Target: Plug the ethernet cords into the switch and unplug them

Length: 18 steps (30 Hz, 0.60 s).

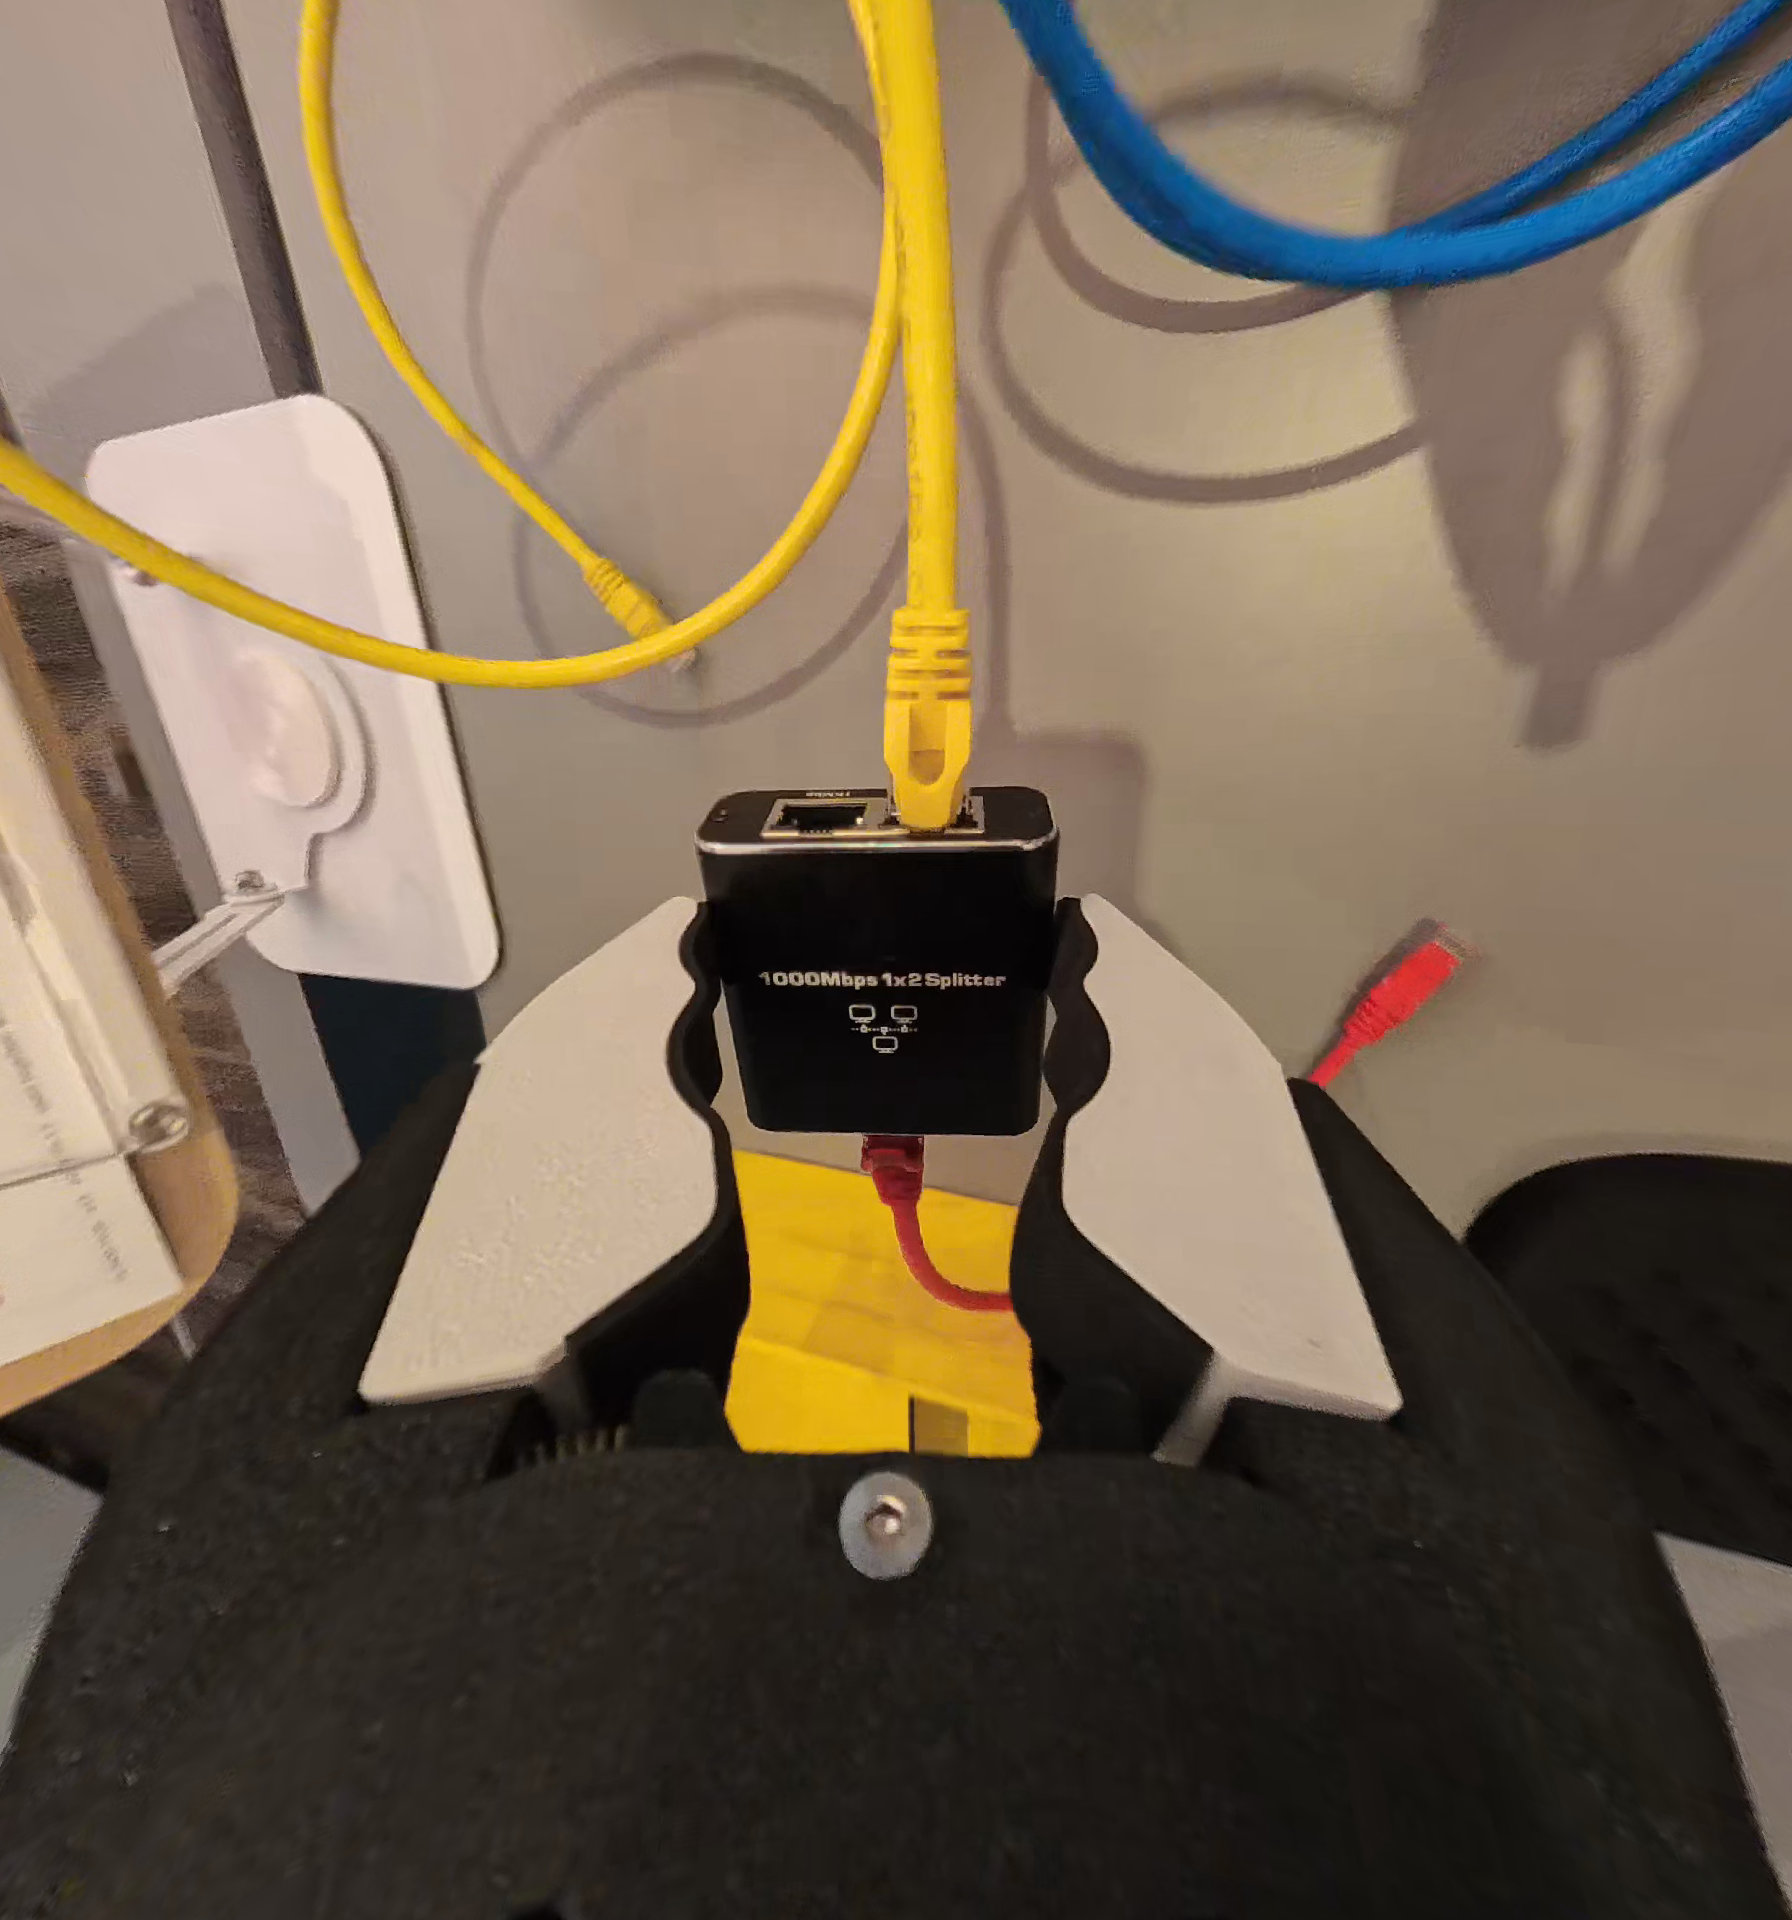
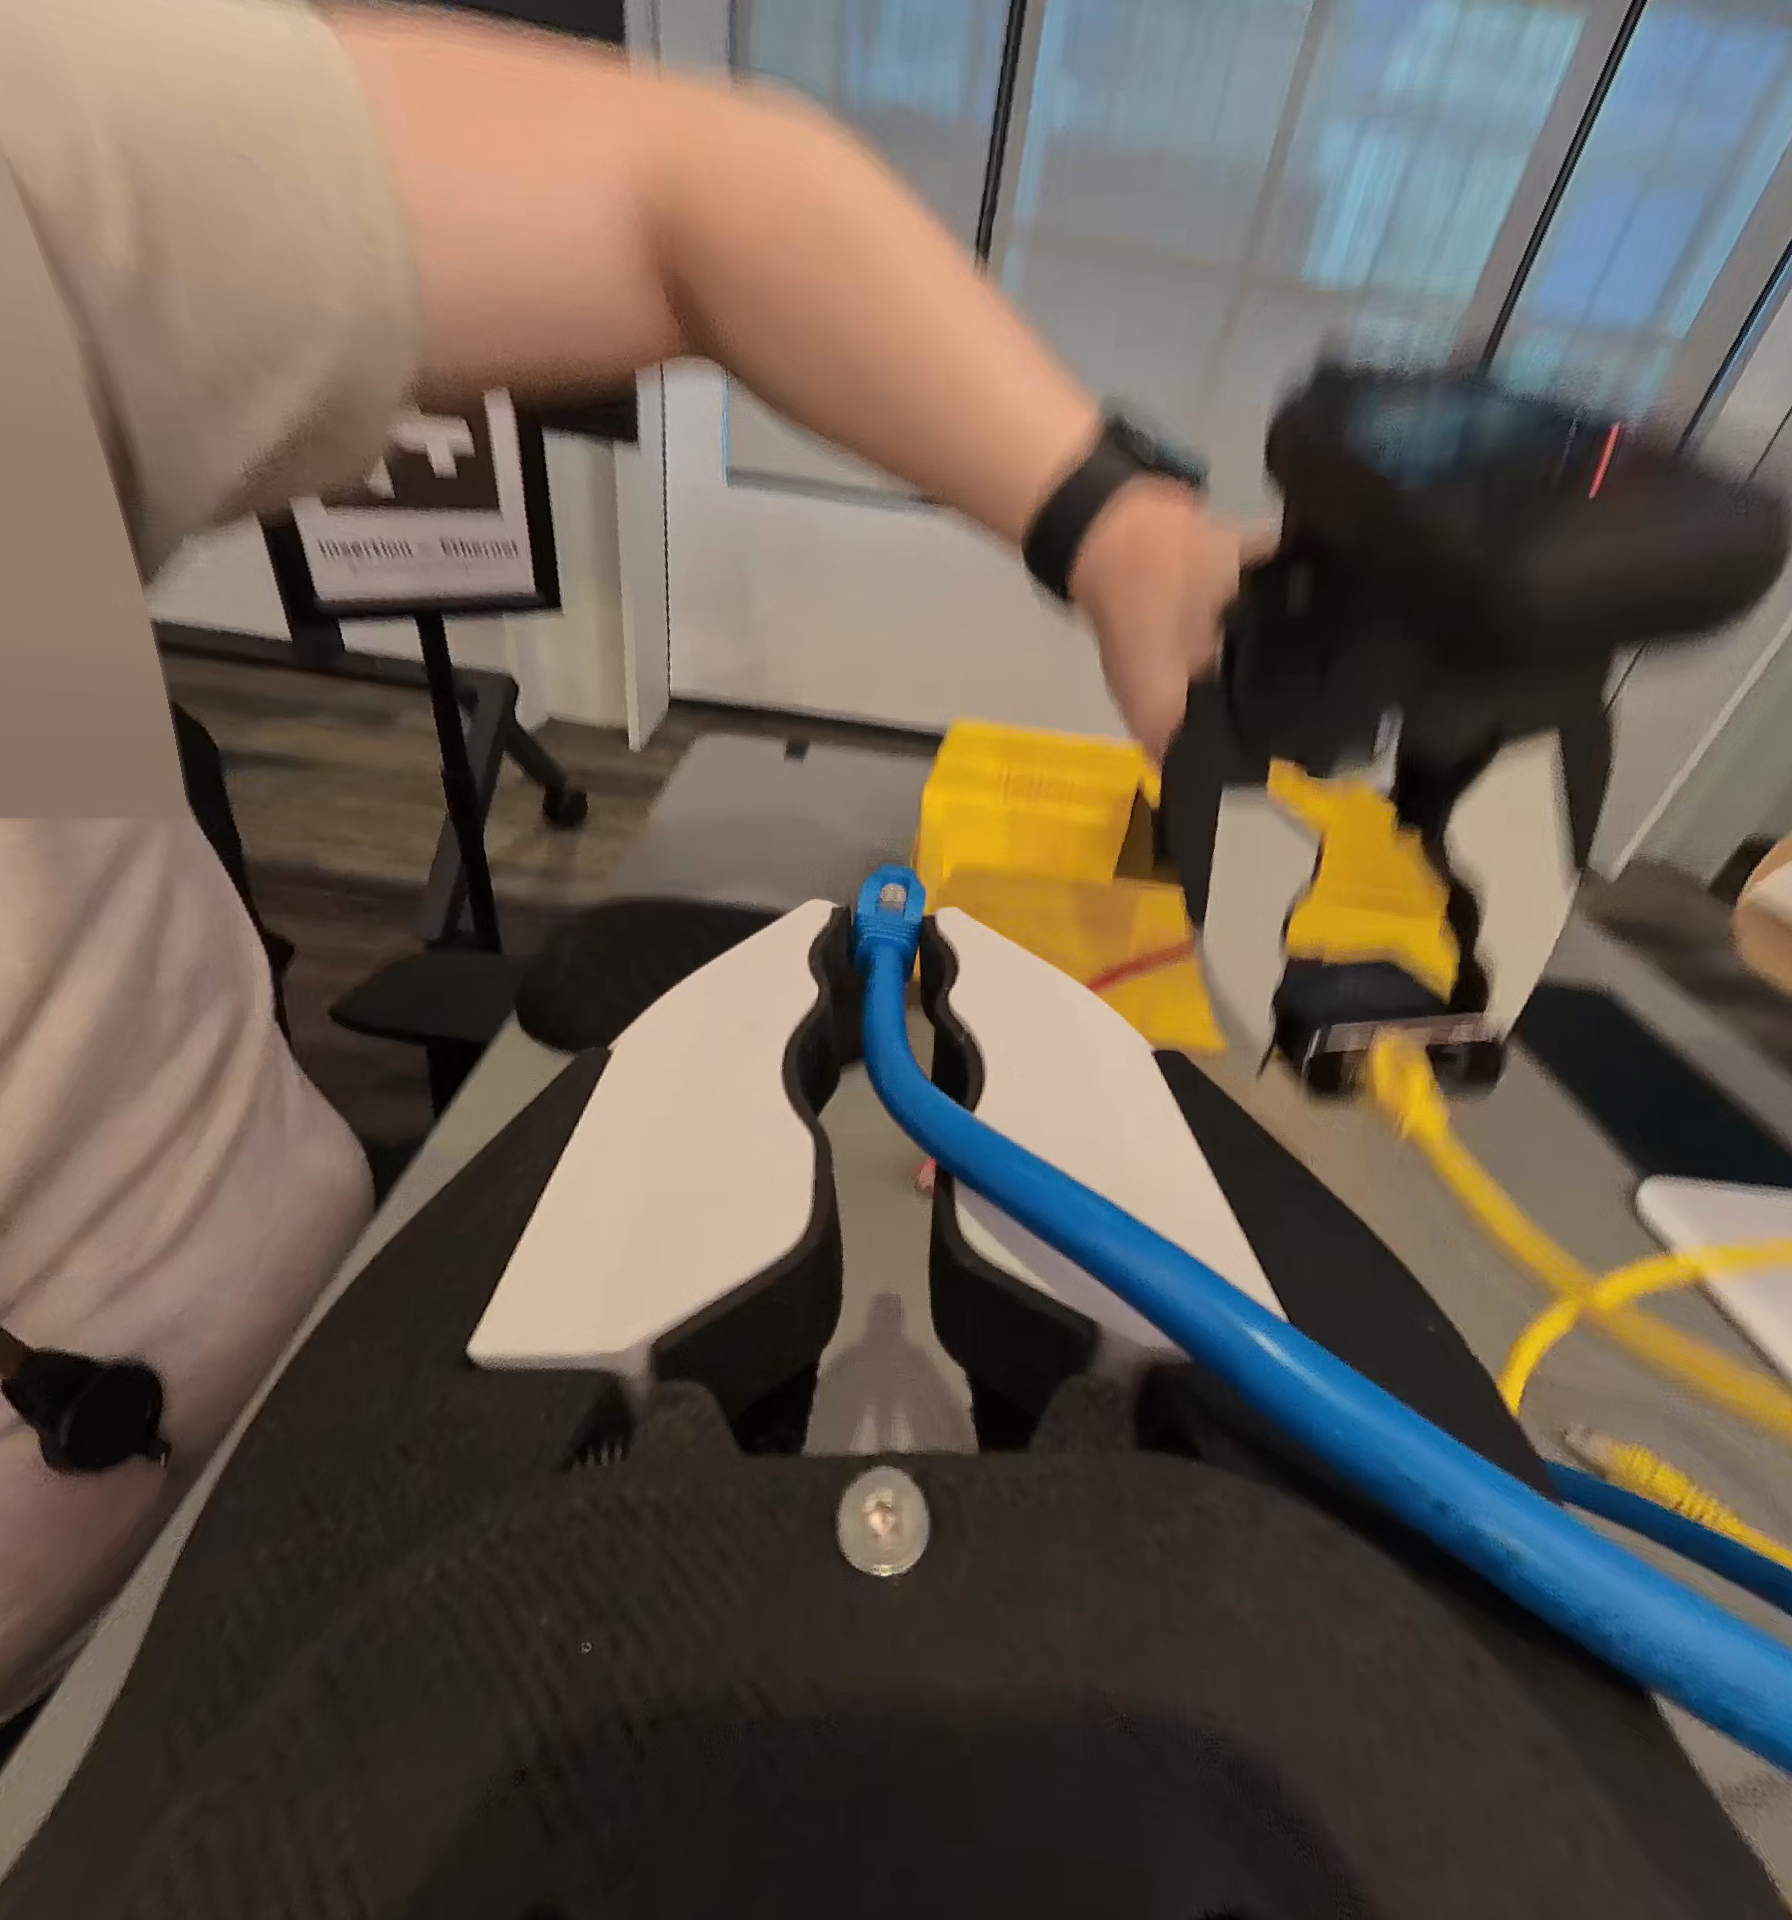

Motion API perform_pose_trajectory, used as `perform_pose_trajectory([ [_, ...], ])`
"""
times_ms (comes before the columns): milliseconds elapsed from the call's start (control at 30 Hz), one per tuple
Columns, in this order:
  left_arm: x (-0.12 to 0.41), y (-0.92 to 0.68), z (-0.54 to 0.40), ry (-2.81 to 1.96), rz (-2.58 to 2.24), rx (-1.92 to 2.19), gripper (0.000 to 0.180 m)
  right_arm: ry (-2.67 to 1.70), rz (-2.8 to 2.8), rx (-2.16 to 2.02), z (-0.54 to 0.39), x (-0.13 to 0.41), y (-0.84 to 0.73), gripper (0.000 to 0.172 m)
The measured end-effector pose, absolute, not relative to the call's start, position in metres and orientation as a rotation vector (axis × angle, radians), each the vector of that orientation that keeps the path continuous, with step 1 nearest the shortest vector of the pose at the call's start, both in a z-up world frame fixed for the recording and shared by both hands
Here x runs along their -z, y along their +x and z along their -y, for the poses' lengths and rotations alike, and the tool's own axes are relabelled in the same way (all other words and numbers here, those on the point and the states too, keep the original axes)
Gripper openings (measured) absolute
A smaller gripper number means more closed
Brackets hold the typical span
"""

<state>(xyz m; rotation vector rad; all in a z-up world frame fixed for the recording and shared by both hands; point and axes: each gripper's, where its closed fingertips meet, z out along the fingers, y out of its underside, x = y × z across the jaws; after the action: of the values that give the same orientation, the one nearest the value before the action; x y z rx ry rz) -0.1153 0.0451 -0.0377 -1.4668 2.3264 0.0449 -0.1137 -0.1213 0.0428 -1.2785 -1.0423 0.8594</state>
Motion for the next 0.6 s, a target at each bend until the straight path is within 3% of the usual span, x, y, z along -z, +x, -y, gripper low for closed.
perform_pose_trajectory([
  [333,-0.033,-0.128,-0.01,-1.322,-2.32,0.104,0.061,-1.44,0.881,-0.774,0.065,-0.004,-0.113,0.013],
  [600,-0.03,-0.141,0.039,-1.224,-2.431,0.238,0.061,-1.227,0.646,-0.769,0.061,-0.046,-0.079,0.013],
])
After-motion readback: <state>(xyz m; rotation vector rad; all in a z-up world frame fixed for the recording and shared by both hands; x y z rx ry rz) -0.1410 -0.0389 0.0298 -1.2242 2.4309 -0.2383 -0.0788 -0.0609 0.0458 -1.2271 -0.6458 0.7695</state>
